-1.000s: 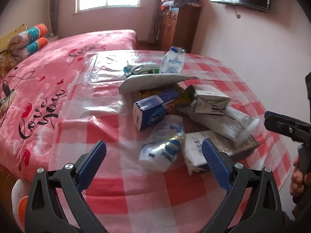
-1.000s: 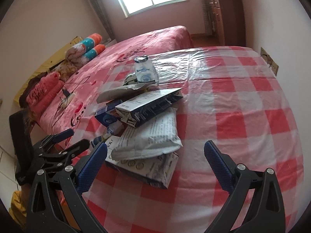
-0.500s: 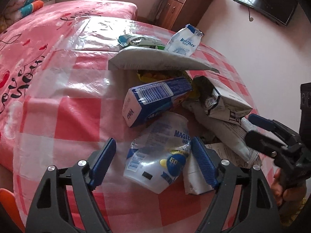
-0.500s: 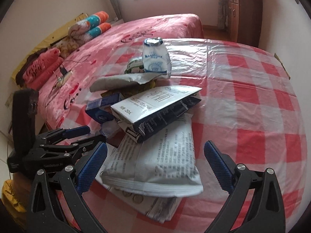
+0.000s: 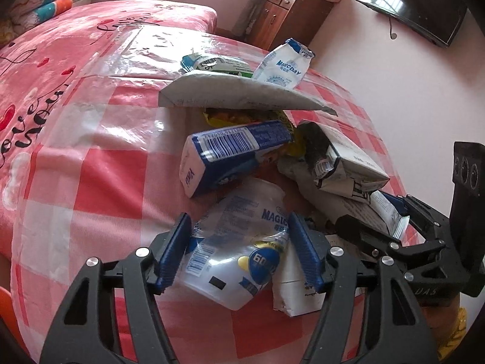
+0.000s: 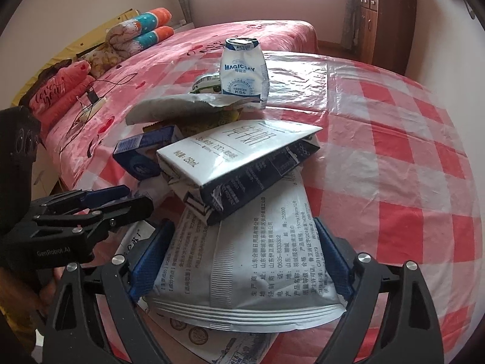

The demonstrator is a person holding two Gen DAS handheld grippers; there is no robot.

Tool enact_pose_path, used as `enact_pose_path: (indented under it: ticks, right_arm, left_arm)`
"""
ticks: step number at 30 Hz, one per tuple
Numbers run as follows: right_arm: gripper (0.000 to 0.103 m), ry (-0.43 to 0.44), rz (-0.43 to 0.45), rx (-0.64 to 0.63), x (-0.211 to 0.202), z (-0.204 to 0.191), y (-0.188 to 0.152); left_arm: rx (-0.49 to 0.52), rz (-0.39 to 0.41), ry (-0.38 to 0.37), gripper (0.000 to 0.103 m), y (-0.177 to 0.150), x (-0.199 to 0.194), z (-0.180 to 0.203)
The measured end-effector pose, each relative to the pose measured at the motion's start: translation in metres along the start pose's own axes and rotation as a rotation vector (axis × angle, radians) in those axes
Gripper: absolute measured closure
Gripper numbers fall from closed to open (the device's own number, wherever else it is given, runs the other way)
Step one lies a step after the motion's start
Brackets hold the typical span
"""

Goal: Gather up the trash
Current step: 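Grasp the white Magic Day bottle with left tool while right tool grasps white pouch, then carry both items to the orange bucket and open the left tool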

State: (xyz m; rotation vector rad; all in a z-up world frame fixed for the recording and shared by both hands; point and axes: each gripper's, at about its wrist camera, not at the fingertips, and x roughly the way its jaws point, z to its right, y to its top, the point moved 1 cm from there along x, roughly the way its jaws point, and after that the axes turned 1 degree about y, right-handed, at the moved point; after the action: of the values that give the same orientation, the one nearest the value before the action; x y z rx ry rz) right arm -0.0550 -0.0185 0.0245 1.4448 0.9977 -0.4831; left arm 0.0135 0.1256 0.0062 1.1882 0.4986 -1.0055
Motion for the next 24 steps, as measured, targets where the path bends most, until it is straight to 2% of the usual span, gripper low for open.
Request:
enact_pose_path:
  ticks: [10, 14, 24]
  right_arm:
    - [0.017, 0.01, 0.033, -0.001, -0.021, 0.002, -0.017]
    - [0.024, 0.008, 0.05, 0.007, -0.037, 0.004, -0.025]
    - [0.025, -0.02, 0.069, -0.002, -0.063, 0.0, -0.055]
  left_arm:
    - [-0.022, 0.025, -0.023, 0.037, -0.02, -0.017, 0.008]
    - [-0.027, 0.051, -0.036, 0.036, -0.024, -0.028, 0.009]
    - [-0.034, 0.104, -0.071, 0.036, -0.039, -0.061, 0.013]
